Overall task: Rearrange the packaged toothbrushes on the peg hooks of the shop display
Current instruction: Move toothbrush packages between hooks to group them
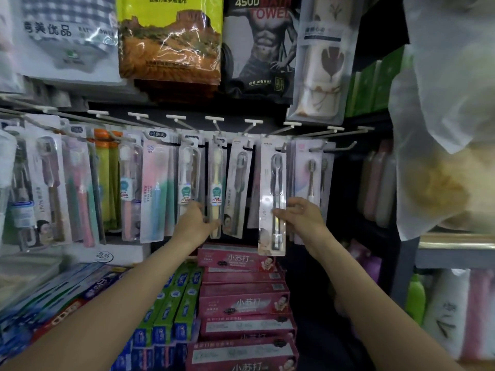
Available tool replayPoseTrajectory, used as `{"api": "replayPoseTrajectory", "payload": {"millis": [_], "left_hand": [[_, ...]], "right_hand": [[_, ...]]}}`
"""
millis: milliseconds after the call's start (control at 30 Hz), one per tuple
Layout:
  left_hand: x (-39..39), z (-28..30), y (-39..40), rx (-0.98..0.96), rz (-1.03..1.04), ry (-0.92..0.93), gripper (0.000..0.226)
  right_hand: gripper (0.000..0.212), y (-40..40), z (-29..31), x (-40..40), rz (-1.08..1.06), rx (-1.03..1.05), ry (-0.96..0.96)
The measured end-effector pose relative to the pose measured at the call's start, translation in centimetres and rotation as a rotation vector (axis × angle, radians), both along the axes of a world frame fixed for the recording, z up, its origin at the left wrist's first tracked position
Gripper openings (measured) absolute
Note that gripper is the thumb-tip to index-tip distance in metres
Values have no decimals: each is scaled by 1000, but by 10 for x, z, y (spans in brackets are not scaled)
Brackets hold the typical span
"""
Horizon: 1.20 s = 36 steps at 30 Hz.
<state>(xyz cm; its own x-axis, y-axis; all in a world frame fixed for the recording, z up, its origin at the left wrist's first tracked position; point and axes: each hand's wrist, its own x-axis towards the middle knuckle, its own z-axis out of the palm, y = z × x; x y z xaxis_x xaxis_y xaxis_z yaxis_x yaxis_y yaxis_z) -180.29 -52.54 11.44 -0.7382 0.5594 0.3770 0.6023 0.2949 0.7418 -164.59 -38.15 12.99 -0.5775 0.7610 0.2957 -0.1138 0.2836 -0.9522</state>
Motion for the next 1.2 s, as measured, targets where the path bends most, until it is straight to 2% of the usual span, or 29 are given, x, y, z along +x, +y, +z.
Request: {"api": "replayPoseTrajectory", "payload": {"millis": [67, 200, 400, 533, 700, 800, 900, 1033, 1133, 1200], "left_hand": [[0, 0, 5, 31, 19, -69, 53], [1, -1, 5, 56, 24, -58, 39], [3, 0, -4, 71, -29, -79, 40], [3, 2, -5, 87, -36, -93, 44], [3, 3, -1, 98, 11, -62, 48], [3, 3, 4, 120, 19, -66, 52], [5, 4, 11, 137, 38, -78, 46], [4, 1, 9, 126, 66, 53, 27], [-2, -1, -3, 166, 26, 55, 28], [-6, 0, -13, 179, -22, 21, 33]], "right_hand": [[43, 2, 0, 6, 15, -26, -1], [25, 5, 0, 13, 6, 10, 3], [15, 7, -2, 12, 14, -26, 13], [21, 4, 1, 12, -32, 20, 21], [27, 6, 6, 20, -161, 221, -25], [26, 9, 6, 22, -151, 226, -31], [26, 10, 3, 21, -155, 225, -50], [28, 5, -4, 17, -166, 274, -73], [33, 1, -11, 5, -232, 280, -83], [33, -5, -18, -3, -313, 326, -8]]}}
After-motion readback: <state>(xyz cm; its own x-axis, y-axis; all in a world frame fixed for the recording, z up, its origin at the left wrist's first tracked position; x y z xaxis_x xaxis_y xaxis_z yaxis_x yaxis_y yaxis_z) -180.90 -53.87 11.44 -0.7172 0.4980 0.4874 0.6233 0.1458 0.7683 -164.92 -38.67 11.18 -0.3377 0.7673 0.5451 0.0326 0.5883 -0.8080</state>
